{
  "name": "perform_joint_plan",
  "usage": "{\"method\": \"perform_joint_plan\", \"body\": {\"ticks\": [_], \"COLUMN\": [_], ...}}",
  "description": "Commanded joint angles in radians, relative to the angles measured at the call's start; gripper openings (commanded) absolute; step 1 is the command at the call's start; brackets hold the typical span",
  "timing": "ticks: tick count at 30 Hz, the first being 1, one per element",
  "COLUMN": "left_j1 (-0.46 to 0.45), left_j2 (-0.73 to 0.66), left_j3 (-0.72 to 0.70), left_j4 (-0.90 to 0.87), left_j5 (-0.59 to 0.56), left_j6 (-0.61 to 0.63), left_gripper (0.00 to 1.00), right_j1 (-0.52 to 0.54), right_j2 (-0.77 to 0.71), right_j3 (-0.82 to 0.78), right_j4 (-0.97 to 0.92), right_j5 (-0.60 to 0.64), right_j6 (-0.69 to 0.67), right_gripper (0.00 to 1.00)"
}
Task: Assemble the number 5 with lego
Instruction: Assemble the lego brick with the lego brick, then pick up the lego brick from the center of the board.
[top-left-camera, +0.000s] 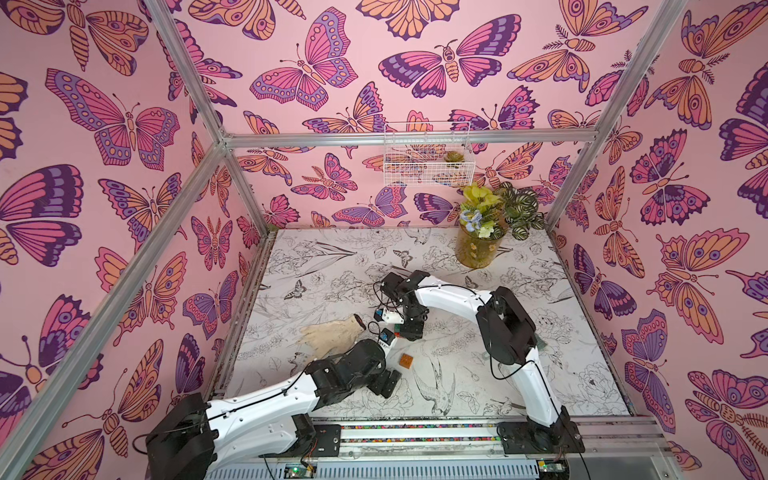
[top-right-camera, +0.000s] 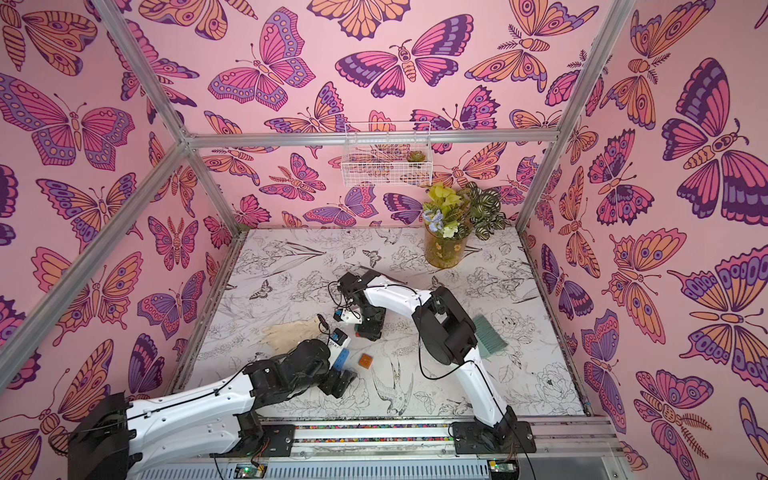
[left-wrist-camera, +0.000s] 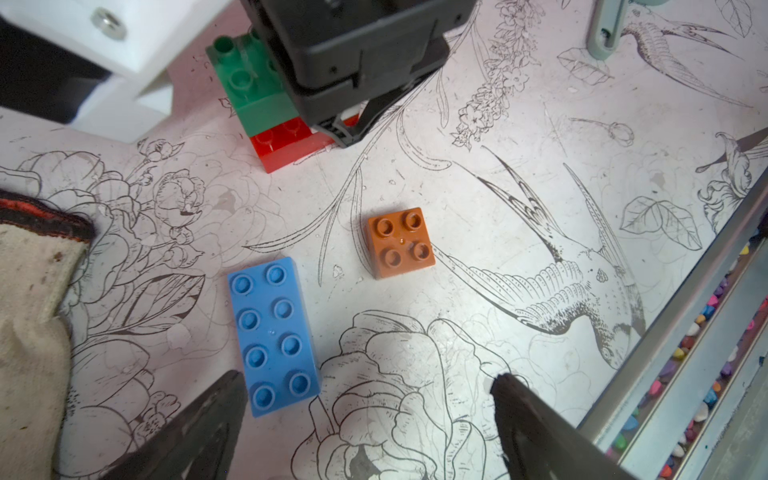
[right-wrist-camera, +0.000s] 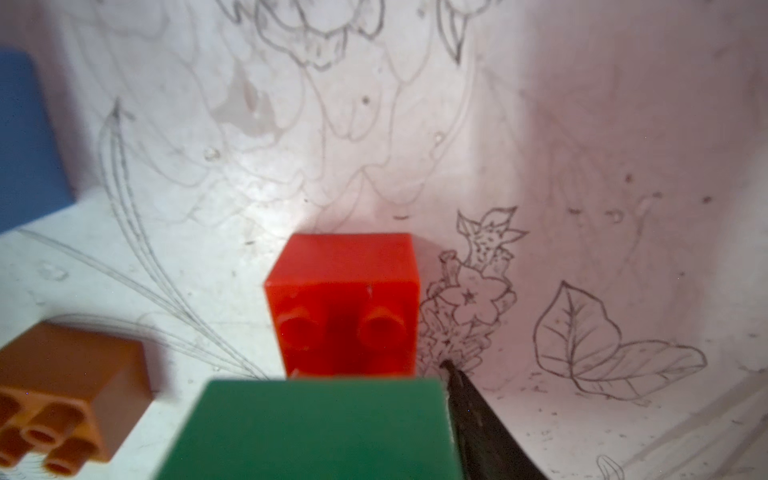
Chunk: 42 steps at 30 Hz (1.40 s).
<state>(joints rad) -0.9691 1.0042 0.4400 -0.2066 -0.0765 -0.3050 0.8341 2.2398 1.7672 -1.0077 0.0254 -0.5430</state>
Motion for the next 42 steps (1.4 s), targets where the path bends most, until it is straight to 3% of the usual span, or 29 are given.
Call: {"method": "perform_joint_plan", "body": {"ticks": [1,18,24,34,40,42], "left_j1": [-0.005,-0.006,-0.018,-0.062,-0.084,-0.088], "left_j2": [0.008,0.089,0.127,0.314,0.458,0.497], "left_j3": [-0.005,0.088,0.152,0.288,0.396,0.434], "left_j4": [-0.011,-0.091,-0.160,-0.233,-0.295,-0.328], "left_j5": [-0.014,-0.043,-0.061,-0.098,-0.116,-0.130], "left_j6": [-0.002,-0.011,-0.032,-0.099,-0.159,-0.187], "left_gripper": [0.95,0.95,0.94,0.92,0.86,0.79], "right_j1": [-0.023,-0.041,-0.051,-0.208,-0.340,-0.367], "right_j2": [-0.036,-0.234,-0.324,-0.573,-0.651,-0.661], "right_j3": [-0.020,-0.199,-0.289,-0.515,-0.593,-0.616], "right_j4": [0.010,0.133,0.175,0.353,0.393,0.411], "right_j5": [0.032,-0.042,0.002,0.026,-0.149,-0.183], "right_j6": [0.030,0.097,0.157,0.554,0.772,0.814], "right_gripper": [0.57,0.58,0.58,0.57,0.54,0.53]}}
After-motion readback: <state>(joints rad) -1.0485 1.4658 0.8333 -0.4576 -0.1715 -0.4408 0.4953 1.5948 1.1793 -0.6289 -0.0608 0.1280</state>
